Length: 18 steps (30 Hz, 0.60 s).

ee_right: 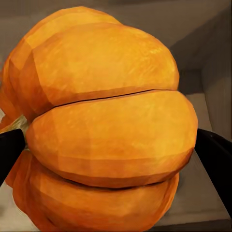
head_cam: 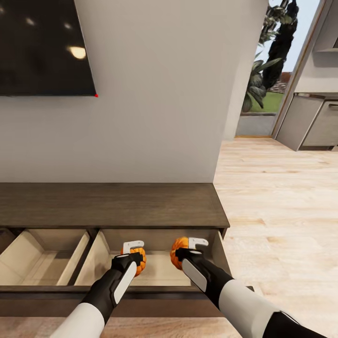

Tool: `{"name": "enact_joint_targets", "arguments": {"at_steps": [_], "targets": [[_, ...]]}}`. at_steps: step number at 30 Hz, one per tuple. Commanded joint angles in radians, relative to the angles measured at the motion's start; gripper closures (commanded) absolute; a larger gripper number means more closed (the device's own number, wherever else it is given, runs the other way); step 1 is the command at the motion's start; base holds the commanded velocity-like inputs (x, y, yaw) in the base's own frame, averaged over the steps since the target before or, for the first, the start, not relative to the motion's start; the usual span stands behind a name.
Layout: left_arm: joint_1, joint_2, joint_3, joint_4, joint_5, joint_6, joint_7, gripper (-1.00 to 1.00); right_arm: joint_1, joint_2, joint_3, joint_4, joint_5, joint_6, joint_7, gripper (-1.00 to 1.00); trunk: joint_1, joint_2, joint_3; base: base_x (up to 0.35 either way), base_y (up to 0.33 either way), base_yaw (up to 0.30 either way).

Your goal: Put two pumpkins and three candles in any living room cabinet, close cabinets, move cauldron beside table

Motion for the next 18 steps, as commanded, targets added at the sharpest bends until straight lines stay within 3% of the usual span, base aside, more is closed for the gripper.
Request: {"name": "enact_joint_targets", "arguments": {"at_steps": [1,7,18], "targets": [[-0.001,0.001,-0.004,-0.001,0.01,0.002,0.01,1.0,-0.002,0.0,0.007,0.012,-0.003,0.001,-0.006,1.0,0.0,0.0,-0.001,0.0,0.0,0.0],[-0.001,0.001,-0.005,-0.001,0.01,0.002,0.01,1.0,-0.001,0.0,0.007,0.04,-0.003,-0.003,-0.002,1.0,0.023,-0.042,-0.02,0.0,0.0,0.0],[-0.001,0.001,-0.004,-0.012,0.011,0.004,0.008,1.0,-0.001,0.0,0.007,0.048,-0.003,-0.005,-0.001,1.0,0.027,-0.049,-0.023,0.0,0.0,0.0]]}}
